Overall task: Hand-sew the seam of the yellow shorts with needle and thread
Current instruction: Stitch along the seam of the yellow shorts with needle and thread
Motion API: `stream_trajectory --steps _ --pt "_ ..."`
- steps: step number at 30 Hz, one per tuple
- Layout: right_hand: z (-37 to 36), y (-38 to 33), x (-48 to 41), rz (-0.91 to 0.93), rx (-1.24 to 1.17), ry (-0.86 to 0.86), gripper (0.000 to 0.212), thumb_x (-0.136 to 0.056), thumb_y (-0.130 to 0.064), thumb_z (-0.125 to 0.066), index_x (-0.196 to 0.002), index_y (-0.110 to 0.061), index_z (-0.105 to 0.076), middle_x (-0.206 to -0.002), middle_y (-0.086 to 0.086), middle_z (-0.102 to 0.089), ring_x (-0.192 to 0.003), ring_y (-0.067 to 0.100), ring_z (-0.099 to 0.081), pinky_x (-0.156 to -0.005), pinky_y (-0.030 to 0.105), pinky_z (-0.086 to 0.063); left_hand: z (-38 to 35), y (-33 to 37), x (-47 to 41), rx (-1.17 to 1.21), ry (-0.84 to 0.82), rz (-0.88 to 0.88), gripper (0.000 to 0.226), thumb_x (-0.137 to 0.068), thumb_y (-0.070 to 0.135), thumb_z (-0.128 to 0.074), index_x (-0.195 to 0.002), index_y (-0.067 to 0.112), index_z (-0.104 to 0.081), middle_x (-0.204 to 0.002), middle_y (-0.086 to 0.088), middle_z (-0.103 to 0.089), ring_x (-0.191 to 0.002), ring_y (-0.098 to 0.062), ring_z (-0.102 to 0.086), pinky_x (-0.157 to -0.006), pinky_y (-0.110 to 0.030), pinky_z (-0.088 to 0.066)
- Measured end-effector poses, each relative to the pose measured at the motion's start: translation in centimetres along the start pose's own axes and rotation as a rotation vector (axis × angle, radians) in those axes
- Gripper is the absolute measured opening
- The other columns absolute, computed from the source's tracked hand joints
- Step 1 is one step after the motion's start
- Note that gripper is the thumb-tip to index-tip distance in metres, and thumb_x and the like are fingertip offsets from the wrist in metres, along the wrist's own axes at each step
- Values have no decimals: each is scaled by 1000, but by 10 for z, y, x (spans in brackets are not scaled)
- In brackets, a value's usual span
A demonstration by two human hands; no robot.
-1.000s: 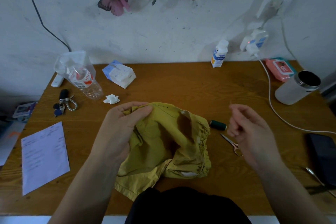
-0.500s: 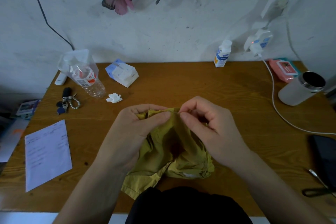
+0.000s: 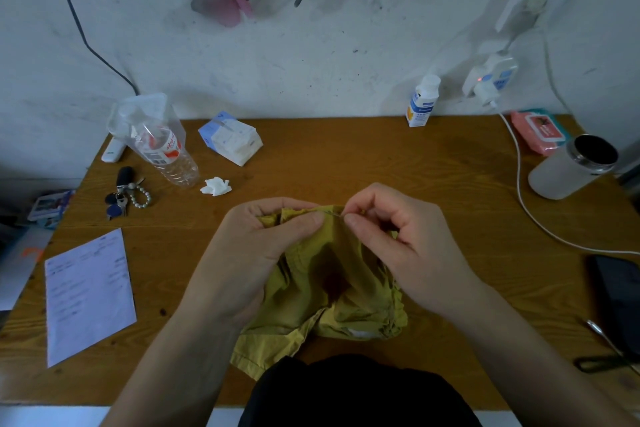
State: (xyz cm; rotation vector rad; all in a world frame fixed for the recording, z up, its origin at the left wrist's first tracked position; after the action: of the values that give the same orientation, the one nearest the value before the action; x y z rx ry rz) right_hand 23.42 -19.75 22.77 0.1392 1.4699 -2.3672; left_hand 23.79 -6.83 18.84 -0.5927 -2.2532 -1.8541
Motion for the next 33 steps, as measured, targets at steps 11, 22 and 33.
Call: stream_trajectory --steps 11,22,33 --pt "-11 20 1 -201 -106 -209 25 -93 -21 -53 -113 -32 -63 -78 -6 -71 -71 7 -65 -61 18 -48 0 11 1 -231 11 -98 17 -59 30 -71 -72 21 -77 -70 -9 -74 -64 -22 -71 -59 -27 -56" --pt "-1 7 2 -133 138 -58 14 -90 -12 -57 -85 -20 -67 -55 -7 -58 -52 9 -54 -47 17 -41 4 23 10 -613 296 -308 14 -79 21 -72 -67 29 -72 -63 13 -69 -60 -6 -64 -51 -17 -52" --pt "-4 -4 7 -102 403 42 8 -90 -15 -58 -86 -15 -65 -52 -19 -40 -40 -1 -38 -41 11 -28 -24 36 31 -912 439 -635 6 -77 8 -74 -82 12 -75 -71 3 -71 -67 -7 -60 -69 -18 -47"
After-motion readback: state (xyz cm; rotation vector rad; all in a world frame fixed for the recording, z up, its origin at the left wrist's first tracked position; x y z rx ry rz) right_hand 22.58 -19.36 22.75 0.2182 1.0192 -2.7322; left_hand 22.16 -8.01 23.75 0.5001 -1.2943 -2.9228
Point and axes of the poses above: each hand's wrist, its own x-axis away from the middle knuckle, its own z-axis out of the back of the hand, y = z × x, the point moved 10 cm from there along -x, towards the middle knuckle
